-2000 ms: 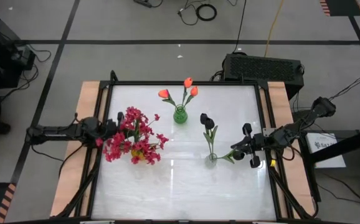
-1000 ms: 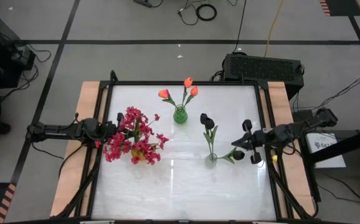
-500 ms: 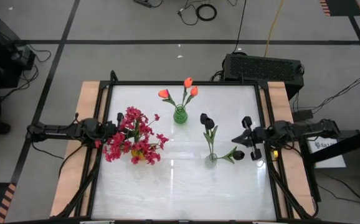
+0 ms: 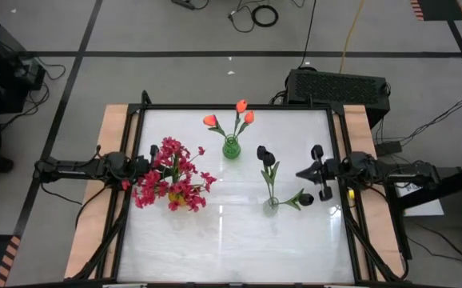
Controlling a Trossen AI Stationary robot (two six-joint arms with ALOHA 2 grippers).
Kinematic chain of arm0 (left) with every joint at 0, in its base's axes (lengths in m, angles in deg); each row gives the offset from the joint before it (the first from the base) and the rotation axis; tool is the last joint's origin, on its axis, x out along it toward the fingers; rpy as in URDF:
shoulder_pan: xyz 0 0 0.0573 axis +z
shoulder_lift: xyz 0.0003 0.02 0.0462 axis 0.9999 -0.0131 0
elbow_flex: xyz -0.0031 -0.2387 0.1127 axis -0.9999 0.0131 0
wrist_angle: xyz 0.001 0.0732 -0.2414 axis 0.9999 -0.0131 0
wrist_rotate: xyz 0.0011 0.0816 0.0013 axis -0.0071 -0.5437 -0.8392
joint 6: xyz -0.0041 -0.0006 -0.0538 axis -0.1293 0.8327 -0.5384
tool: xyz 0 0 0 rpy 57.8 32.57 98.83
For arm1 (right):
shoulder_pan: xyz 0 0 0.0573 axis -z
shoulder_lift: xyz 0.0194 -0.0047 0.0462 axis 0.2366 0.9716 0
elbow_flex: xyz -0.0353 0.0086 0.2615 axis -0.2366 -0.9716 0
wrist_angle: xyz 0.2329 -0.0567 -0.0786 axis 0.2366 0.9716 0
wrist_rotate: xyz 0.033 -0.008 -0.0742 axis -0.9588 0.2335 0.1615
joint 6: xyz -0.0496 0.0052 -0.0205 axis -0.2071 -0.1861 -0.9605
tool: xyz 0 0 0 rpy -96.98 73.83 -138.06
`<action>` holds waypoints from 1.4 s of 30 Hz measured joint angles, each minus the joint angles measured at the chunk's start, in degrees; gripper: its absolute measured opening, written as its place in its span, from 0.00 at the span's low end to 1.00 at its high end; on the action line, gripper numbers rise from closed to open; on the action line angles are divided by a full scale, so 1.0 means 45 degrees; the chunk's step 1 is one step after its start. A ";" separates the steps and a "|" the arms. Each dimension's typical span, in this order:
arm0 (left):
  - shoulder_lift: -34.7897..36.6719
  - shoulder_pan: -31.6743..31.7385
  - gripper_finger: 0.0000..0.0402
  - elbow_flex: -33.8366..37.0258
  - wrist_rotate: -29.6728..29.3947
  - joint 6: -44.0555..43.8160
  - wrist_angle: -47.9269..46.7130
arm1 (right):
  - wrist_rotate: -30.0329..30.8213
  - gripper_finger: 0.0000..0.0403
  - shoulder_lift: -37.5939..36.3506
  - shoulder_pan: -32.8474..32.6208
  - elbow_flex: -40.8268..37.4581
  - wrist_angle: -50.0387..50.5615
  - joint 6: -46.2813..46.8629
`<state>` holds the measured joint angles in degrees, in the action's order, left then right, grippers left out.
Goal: Sort flowers into vase by color
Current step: Return to Home Position
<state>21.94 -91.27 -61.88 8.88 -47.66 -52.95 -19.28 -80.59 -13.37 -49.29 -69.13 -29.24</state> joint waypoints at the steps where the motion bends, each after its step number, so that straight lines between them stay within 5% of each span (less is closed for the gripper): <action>1: 0.0000 0.0000 0.04 0.0000 -0.0004 0.0000 0.0000 | 0.0084 0.00 0.0000 0.0057 0.0000 0.0017 -0.0009; 11: 0.0000 0.0000 0.04 0.0000 -0.0002 -0.0005 0.0000 | 0.0458 0.00 0.0000 0.0106 0.0000 0.0053 -0.0008; 16: 0.0000 0.0000 0.04 0.0000 -0.0001 -0.0005 0.0005 | 0.1908 0.00 0.0005 0.0106 0.0000 0.0076 -0.0095; 42: 0.0000 0.0004 0.04 0.0000 0.0000 -0.0005 0.0005 | 0.1980 0.00 0.0015 0.0101 -0.0004 0.0076 -0.0322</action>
<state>21.94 -91.25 -61.88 8.88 -47.68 -52.93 -10.37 -80.53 -12.91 -49.31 -68.79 -30.69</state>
